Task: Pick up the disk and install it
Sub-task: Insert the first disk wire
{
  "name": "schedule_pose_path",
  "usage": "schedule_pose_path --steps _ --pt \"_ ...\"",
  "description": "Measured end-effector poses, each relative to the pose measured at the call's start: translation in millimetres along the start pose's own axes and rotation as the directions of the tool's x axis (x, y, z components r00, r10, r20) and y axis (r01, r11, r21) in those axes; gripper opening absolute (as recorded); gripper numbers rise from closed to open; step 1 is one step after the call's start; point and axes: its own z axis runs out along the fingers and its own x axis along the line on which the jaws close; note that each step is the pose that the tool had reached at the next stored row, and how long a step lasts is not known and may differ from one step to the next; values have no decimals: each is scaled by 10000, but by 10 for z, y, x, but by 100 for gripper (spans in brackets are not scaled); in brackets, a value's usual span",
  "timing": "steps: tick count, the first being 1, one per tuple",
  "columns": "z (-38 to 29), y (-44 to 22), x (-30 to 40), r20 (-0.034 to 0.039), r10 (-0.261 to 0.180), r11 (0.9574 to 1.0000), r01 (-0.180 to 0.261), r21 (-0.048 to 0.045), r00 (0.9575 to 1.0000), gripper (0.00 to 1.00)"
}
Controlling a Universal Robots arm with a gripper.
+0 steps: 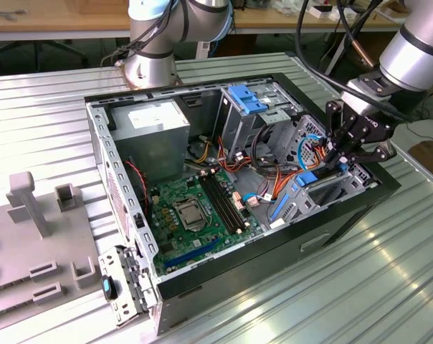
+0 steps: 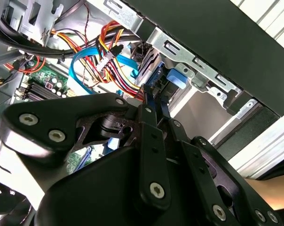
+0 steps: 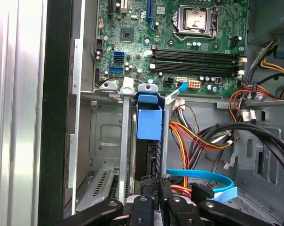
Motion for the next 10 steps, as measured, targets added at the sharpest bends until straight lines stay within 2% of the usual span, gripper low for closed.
schedule_pose_path --steps 5,10 --pt "0 0 0 34 0 10000 0 2 10000 18" --pt "25 1 6 167 1 10000 -2 10 9999 18"
